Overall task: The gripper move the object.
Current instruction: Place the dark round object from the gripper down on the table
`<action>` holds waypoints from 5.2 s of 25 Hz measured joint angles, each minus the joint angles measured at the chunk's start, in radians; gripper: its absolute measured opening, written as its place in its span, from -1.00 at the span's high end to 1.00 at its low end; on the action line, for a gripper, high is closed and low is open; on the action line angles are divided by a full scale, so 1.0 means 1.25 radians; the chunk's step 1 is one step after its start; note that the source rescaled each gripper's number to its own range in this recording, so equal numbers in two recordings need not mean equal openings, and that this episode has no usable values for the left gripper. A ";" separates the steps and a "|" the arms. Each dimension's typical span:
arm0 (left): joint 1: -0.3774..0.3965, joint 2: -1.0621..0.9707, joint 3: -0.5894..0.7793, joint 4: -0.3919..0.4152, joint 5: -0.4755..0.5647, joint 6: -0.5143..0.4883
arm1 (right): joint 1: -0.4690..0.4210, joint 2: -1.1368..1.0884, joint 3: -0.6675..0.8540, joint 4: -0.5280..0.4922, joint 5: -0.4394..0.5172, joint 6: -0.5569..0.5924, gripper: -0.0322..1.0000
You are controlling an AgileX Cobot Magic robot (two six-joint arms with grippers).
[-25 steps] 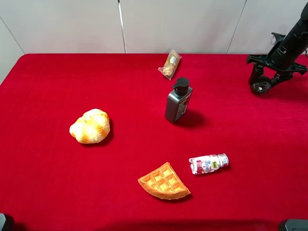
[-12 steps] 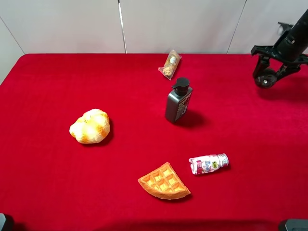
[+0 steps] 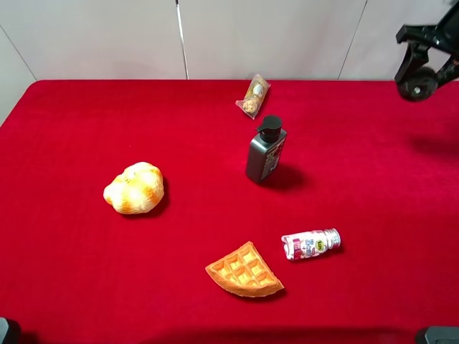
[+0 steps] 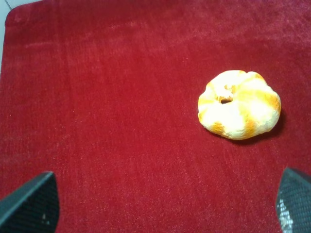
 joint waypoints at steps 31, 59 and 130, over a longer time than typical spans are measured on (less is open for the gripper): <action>0.000 0.000 0.000 0.000 0.000 0.000 | 0.525 -0.225 0.000 -0.047 0.111 0.104 0.93; 0.000 0.000 0.000 0.000 0.000 0.000 | 0.628 0.139 -0.278 -0.032 -0.033 0.067 0.93; 0.000 0.000 0.000 0.000 0.000 0.000 | 0.713 0.416 -0.314 0.141 -0.272 0.029 -0.99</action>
